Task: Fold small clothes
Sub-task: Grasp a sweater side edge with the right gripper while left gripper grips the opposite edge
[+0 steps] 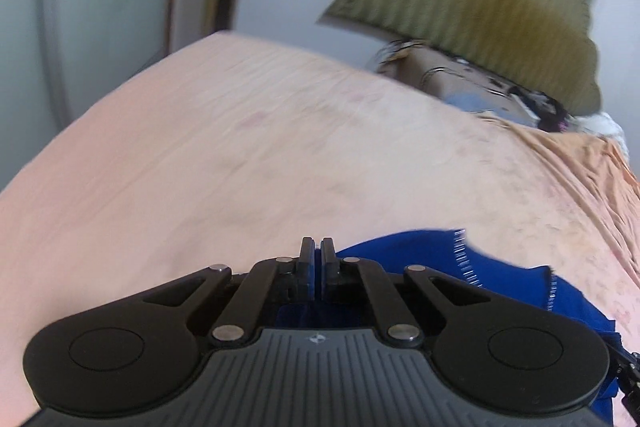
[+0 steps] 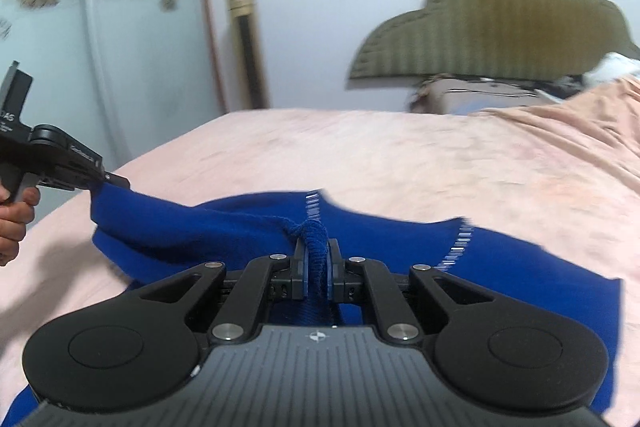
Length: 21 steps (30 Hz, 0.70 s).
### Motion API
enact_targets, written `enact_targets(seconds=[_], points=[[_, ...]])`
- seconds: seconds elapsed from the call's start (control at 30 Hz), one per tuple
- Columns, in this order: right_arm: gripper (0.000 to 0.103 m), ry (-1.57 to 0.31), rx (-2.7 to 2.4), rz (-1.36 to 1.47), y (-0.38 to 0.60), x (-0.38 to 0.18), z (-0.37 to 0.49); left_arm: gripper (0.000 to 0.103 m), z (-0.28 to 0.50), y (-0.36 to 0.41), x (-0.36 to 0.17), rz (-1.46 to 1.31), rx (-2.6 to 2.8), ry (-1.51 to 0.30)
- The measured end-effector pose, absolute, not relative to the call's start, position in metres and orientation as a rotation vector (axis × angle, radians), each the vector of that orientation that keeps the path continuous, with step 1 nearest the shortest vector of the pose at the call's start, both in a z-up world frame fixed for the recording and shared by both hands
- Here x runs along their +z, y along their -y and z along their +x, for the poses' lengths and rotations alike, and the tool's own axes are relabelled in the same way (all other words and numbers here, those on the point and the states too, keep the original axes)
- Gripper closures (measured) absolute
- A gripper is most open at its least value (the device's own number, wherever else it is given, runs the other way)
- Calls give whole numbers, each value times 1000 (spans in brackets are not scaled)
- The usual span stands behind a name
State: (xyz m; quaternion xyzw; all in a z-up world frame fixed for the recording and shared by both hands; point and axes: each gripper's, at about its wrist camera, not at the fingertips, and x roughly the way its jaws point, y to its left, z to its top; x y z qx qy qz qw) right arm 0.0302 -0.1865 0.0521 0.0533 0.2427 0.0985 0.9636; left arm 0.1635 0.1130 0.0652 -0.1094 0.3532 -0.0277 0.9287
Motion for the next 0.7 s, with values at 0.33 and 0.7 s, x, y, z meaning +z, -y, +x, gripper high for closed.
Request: enact_targets(seconds=[0.33, 0.7], points=[[92, -546, -47, 223, 290, 31, 26, 99, 205, -4, 47, -70, -237, -809], [92, -634, -131, 238, 332, -8, 40, 96, 209, -84, 29, -140, -8, -838]])
